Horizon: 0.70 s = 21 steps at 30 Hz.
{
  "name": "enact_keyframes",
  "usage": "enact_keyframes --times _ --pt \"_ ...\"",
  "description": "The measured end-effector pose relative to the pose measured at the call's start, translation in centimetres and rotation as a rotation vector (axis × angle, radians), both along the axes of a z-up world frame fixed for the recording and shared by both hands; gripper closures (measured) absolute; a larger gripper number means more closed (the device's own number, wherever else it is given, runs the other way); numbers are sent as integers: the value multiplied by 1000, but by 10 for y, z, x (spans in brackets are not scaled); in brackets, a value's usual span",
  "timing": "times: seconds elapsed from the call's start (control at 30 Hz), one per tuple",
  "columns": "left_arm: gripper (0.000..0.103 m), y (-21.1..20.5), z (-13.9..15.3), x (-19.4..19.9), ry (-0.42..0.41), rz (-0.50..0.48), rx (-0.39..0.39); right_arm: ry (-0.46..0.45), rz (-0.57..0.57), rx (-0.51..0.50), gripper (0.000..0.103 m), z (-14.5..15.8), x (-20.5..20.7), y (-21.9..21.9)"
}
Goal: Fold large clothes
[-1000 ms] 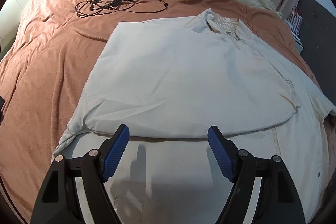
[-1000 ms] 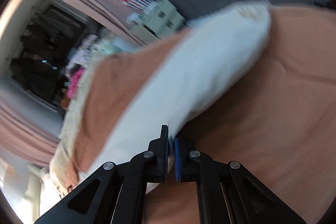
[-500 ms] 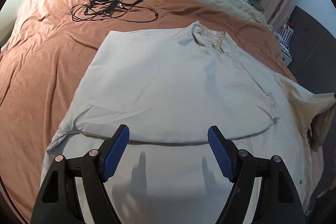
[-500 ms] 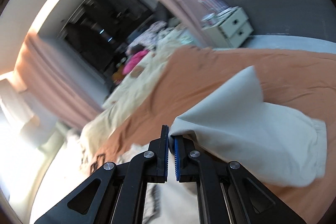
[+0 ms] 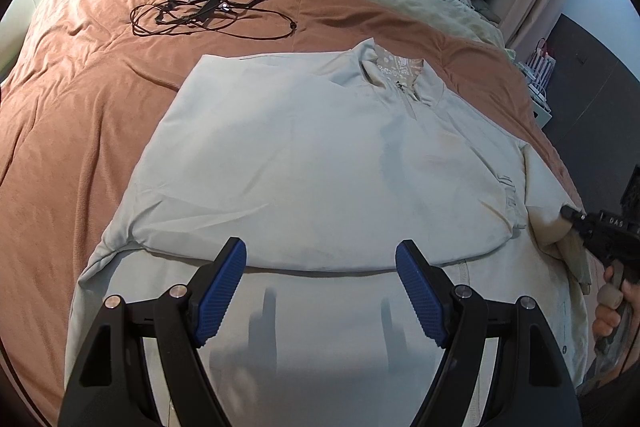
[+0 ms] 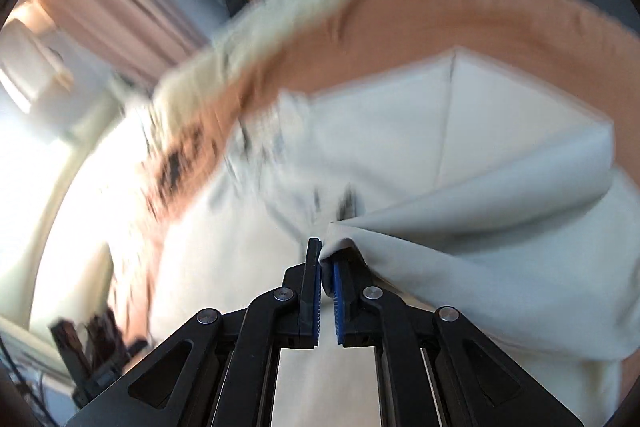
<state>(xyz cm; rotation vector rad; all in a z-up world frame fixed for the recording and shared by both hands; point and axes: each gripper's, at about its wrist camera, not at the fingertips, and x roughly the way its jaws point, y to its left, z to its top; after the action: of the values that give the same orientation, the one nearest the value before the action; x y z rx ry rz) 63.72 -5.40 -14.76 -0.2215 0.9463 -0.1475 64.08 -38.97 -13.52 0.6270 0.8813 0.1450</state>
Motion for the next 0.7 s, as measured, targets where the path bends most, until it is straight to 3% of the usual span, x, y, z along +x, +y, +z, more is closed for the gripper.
enact_keyframes --times 0.07,0.2,0.3,0.43,0.57,0.7 --pt "25 -1 0 0 -1 -2 0 52 12 42 86 -13 -3 2" --pt "25 -4 1 -2 -3 -15 5 26 -42 115 48 -8 -36 -12" --pt "25 -6 1 -4 -4 -18 4 2 -143 114 36 2 -64 -35" --pt "25 -8 2 -5 -7 -15 -4 18 -311 124 35 -4 -101 -81" --pt "25 -9 3 -6 -10 -16 -6 92 -520 72 34 -20 -143 -127" --pt "25 -10 4 -6 -14 -14 -6 170 -645 225 34 -55 -175 -159"
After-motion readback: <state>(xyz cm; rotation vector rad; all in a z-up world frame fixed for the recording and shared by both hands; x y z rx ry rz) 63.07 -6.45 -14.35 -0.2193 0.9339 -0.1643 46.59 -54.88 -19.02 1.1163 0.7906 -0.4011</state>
